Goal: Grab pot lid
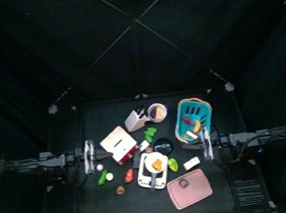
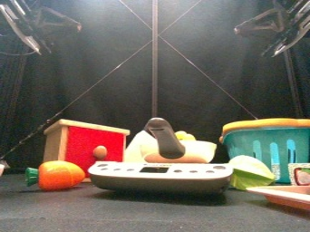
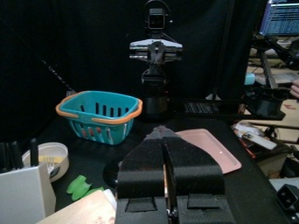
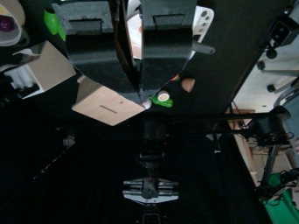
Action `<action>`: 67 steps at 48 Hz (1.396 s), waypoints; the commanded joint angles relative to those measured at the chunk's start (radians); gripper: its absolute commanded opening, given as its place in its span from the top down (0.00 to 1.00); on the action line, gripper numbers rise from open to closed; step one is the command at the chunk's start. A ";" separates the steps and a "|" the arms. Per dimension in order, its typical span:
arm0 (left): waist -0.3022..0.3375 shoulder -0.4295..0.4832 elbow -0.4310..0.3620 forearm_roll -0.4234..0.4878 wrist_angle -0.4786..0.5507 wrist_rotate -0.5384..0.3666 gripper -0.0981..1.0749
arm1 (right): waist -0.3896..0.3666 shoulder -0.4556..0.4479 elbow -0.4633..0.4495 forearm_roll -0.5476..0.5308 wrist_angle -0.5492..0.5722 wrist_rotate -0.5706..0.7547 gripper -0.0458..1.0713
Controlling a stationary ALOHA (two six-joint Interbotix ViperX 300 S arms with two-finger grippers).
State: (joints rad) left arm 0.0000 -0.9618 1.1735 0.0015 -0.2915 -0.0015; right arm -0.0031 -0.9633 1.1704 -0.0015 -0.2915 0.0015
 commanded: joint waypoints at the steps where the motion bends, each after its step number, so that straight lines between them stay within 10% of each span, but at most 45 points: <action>1: -0.023 0.015 -0.008 -0.002 -0.012 -0.002 0.91 | 0.000 0.031 -0.009 0.005 -0.005 0.005 0.93; 37: -0.124 0.149 -0.025 -0.005 -0.014 -0.002 0.89 | 0.023 0.252 -0.054 0.028 -0.005 0.037 0.94; 67: -0.155 0.190 -0.020 -0.002 -0.017 0.000 0.47 | 0.046 0.388 -0.087 0.051 -0.002 0.035 0.92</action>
State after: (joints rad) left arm -0.1503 -0.7900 1.1766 -0.0015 -0.2976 -0.0031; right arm 0.0322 -0.5906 1.1167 0.0476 -0.2899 0.0368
